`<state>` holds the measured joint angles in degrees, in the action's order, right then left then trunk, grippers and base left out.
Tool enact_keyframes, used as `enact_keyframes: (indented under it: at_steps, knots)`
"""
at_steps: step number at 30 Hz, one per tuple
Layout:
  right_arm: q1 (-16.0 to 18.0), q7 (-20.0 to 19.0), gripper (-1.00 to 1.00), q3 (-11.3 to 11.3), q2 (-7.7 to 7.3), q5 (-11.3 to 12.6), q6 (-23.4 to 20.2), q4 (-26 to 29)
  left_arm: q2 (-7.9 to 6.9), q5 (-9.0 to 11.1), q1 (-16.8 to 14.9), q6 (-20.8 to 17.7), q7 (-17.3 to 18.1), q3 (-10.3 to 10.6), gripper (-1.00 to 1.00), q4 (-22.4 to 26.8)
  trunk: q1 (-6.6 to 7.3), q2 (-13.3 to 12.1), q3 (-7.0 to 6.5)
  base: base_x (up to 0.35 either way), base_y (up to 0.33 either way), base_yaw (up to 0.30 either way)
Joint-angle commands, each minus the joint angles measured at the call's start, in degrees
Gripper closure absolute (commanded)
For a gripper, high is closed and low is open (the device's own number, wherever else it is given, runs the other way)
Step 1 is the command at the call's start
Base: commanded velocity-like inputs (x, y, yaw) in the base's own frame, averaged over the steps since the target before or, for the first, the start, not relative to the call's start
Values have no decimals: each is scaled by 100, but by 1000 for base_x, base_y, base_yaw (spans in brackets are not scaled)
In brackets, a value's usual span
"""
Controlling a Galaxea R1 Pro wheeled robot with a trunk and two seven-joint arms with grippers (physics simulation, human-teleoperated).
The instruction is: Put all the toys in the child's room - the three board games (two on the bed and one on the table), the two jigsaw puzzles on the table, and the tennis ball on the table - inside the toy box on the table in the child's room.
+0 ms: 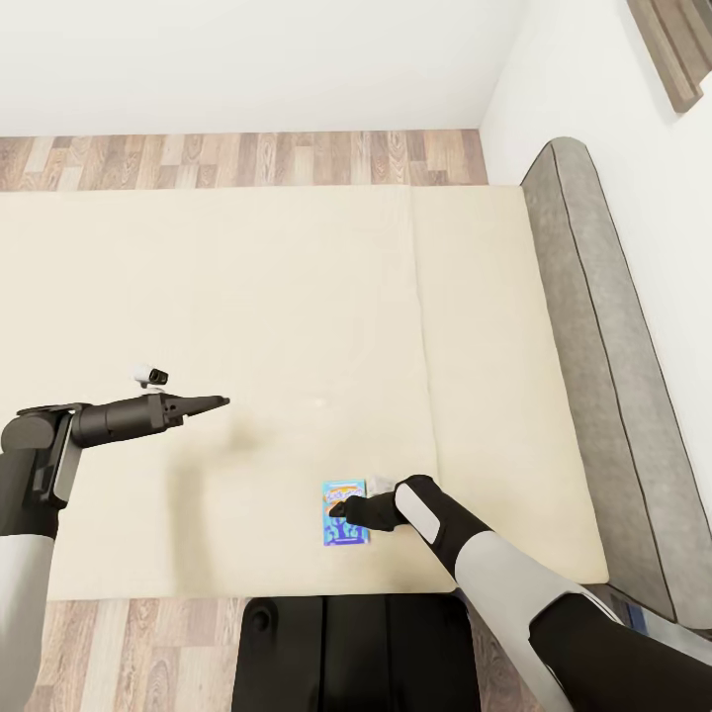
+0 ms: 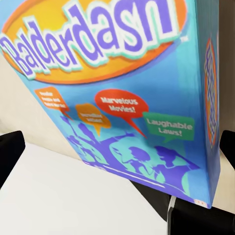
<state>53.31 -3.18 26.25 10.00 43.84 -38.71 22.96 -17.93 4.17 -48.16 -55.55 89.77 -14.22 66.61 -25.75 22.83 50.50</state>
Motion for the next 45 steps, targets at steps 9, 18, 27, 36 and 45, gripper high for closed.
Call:
enact_keyframes:
  at_steps: [9, 18, 27, 36, 45]
  knots:
    - [4, -32, -100, 31, 0, -42, -13, -2, -9, -4, -1, -61, 23, -2, -100, 1, -3, 9, 6, 0, 52, 0]
    - [4, -30, -100, 38, 0, -42, -5, -2, -17, -4, -1, -61, 23, -2, -100, 1, -3, 9, 6, 0, 4, 0]
    - [4, -31, -100, 42, 0, -42, -5, -2, -18, -4, -1, -61, 23, -2, -100, 1, -3, 9, 6, 0, 0, 0]
    - [4, -33, -100, 47, 0, -42, -5, -2, -18, -4, -1, -61, 23, -2, -100, 1, -3, 9, 6, 14, 0, 0]
    - [4, -31, -100, 47, 0, -42, -5, -2, -19, -1, -1, -61, 23, -6, -100, 1, -3, 9, 6, 4, 0, 0]
